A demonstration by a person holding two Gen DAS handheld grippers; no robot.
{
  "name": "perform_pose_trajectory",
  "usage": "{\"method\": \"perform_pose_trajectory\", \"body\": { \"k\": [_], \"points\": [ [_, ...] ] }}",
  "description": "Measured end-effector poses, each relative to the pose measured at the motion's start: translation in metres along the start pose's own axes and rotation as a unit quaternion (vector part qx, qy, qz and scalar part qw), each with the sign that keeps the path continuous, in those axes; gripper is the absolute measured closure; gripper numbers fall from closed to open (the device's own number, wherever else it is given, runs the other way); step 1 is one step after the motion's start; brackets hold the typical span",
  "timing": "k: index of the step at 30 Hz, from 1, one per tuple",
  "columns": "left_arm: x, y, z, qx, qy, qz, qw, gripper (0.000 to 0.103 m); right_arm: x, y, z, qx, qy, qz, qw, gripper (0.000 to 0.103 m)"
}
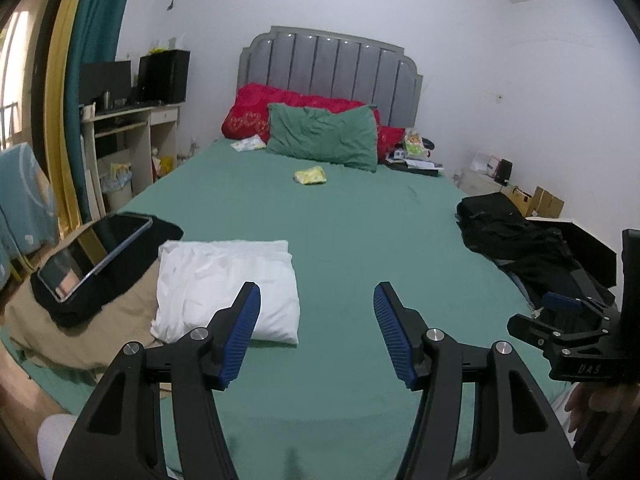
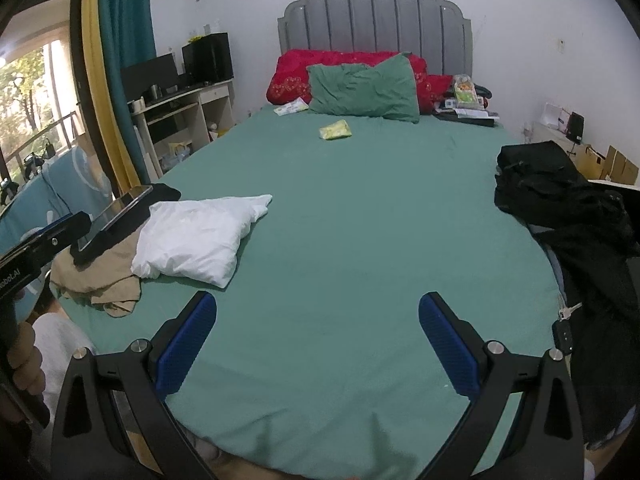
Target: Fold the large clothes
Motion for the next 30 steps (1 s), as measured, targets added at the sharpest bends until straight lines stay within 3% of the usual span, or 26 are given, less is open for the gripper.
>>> {"method": "perform_pose_trajectory", "body": {
  "k": [30],
  "points": [
    [-0.004, -0.009, 0.013, 0.002, -0.006, -0.008, 0.9999, 0.041, -0.003, -0.006, 0.009, 0.009, -0.013, -0.004, 1.0, 0.003]
  ]
}}
Point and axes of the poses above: each gripper's, at about its wrist camera, not at the fingertips, and y roughly against the way its jaws point, z to its right, x to its top, the point moved 3 cm from there along -y, roughly the way its jaws point, and after that the axes turned 12 degrees about -z, right-handed, at the moved point
